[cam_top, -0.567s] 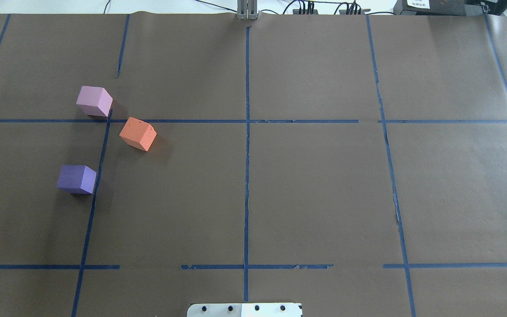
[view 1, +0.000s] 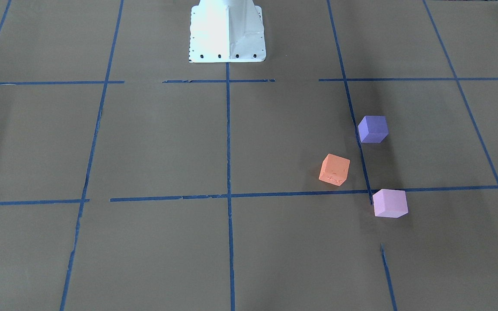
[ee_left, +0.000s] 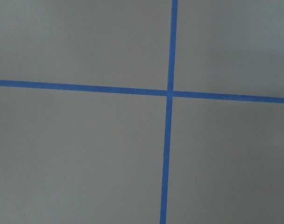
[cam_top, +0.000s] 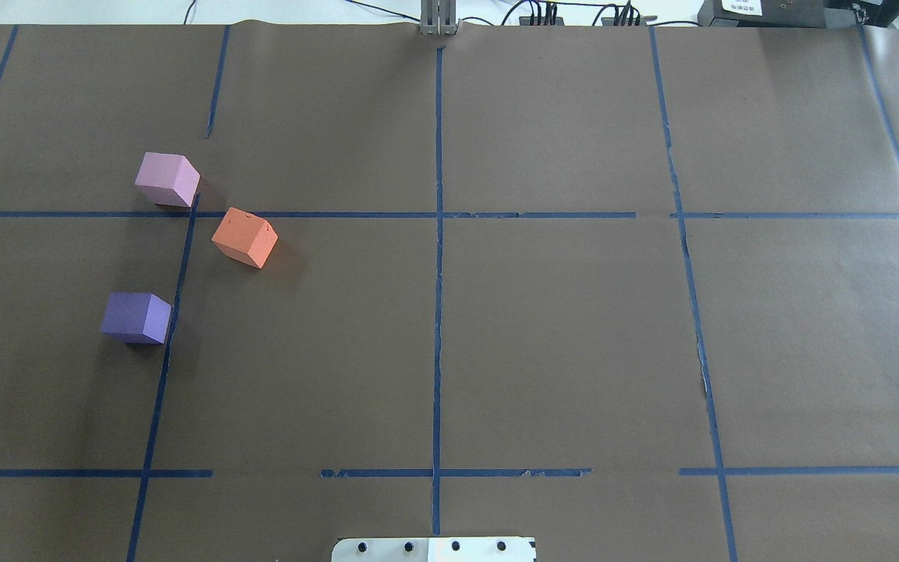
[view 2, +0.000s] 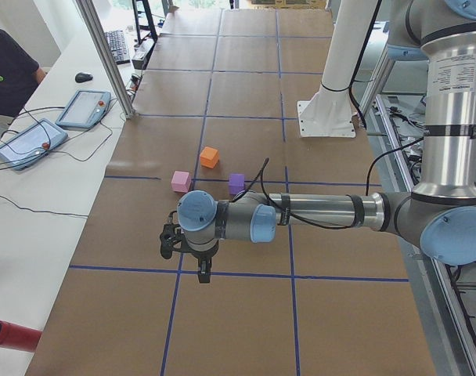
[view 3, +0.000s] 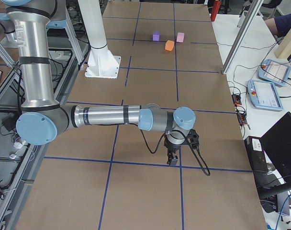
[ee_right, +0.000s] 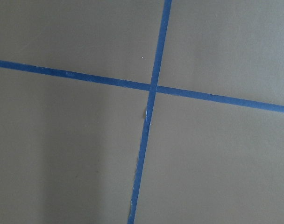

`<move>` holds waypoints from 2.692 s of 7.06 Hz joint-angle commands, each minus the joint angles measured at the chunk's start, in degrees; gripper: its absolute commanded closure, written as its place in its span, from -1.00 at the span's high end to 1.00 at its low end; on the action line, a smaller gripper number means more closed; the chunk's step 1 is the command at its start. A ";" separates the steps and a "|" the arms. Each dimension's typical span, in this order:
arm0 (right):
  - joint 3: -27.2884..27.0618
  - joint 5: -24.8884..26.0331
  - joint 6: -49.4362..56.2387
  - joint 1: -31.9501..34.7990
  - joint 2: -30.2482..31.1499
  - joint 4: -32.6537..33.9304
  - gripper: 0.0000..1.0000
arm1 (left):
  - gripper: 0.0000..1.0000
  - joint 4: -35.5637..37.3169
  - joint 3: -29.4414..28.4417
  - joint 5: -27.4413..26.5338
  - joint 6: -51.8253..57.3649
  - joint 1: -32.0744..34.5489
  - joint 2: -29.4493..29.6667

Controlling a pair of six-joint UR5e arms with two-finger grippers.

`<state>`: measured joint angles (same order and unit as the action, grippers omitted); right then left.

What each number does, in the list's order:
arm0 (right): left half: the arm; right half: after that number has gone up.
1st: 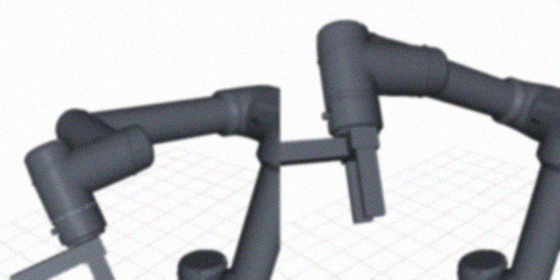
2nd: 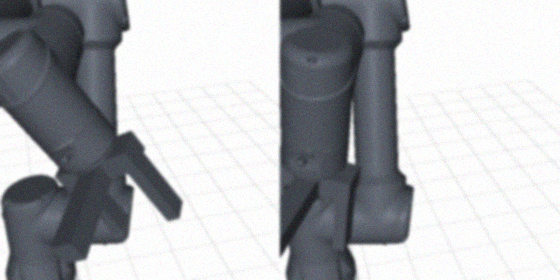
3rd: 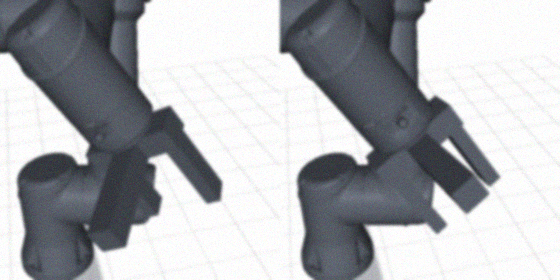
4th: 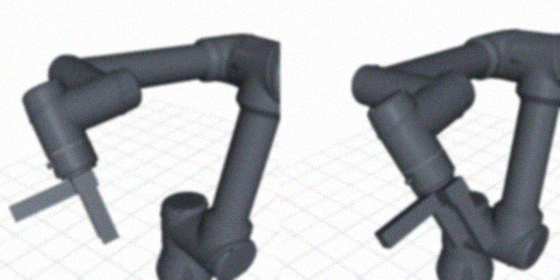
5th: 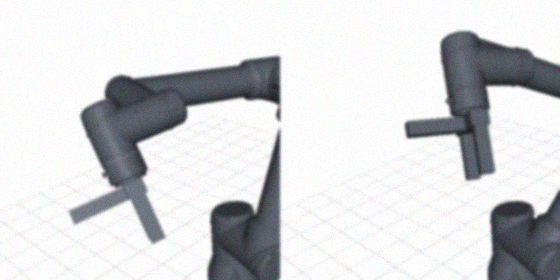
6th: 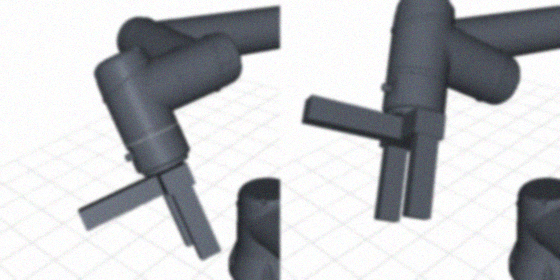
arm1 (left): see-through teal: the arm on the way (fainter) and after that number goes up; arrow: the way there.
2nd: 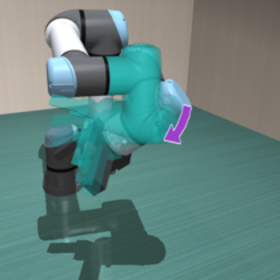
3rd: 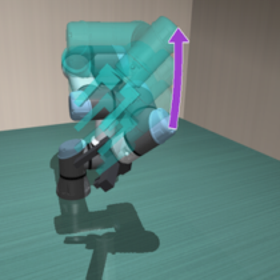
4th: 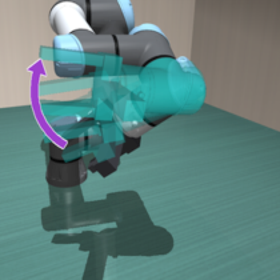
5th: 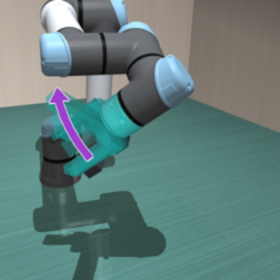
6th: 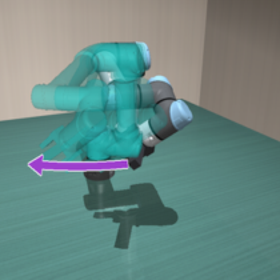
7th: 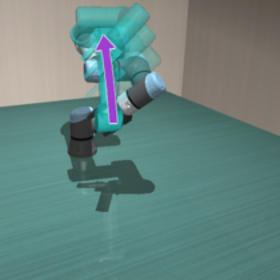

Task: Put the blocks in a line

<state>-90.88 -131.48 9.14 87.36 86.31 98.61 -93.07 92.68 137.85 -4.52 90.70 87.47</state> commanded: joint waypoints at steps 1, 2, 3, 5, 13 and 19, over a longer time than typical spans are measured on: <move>0.00 0.00 0.00 0.00 0.00 0.00 1.00 | 1.00 -0.10 0.31 -0.04 -0.05 -0.17 -0.11; 0.00 0.00 0.00 0.00 0.00 0.00 1.00 | 1.00 -0.10 0.39 -0.04 -0.05 -0.26 -0.02; 0.00 0.00 0.00 0.00 0.00 0.00 1.00 | 1.00 -0.10 0.57 0.05 -0.05 -1.56 -0.02; 0.00 0.00 0.00 0.00 0.00 0.00 1.00 | 1.00 -0.01 3.54 -0.04 -0.05 -4.20 0.07; 0.00 0.00 0.00 0.00 0.00 0.00 1.00 | 1.00 -0.01 6.38 -6.10 -16.39 -23.68 15.42; 0.00 0.00 0.00 0.00 0.00 0.00 1.00 | 1.00 -0.27 0.24 -10.75 -25.45 -37.34 27.92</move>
<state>-90.88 -131.48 9.14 87.36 86.31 98.61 -93.25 94.63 128.45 -28.77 55.42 113.40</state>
